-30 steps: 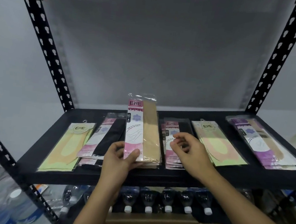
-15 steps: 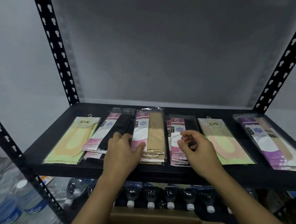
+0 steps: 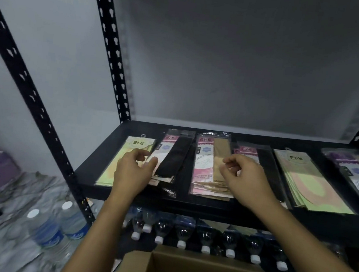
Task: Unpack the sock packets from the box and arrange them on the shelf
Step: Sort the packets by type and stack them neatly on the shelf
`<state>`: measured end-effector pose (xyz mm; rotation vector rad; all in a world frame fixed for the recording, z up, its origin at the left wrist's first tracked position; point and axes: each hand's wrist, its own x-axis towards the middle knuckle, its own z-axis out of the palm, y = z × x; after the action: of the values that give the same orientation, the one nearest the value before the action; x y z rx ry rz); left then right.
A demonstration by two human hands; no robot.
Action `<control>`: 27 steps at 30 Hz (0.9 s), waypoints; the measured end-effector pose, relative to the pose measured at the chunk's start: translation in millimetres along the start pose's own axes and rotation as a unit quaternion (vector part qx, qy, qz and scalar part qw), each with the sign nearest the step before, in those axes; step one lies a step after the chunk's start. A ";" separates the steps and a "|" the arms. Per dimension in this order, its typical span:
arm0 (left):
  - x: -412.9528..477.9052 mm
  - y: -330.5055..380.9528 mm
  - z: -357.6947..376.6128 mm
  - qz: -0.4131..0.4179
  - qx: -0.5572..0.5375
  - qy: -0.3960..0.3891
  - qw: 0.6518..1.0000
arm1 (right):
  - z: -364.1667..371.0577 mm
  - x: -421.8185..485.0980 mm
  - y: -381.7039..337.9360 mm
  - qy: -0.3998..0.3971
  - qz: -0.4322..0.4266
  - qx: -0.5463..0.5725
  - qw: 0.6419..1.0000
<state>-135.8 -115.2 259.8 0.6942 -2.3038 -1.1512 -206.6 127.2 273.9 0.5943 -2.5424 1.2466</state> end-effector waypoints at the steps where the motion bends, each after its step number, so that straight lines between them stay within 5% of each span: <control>1: 3.6 -6.8 -6.8 -0.011 0.007 0.001 1.000 | 8.3 3.7 -8.3 -0.010 0.002 -0.007 1.000; 15: 26.9 -67.6 -57.9 -0.070 0.239 -0.025 0.968 | 119.0 29.5 -81.6 -0.127 0.011 -0.244 0.961; 27: 29.6 -74.1 -77.9 -0.109 0.108 -0.053 0.987 | 139.9 51.2 -92.0 -0.187 0.153 -0.218 0.945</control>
<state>-94.2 -217.7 246.1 1.0098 -2.5173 -1.0620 -215.3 -47.7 273.3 0.3682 -3.1919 0.6402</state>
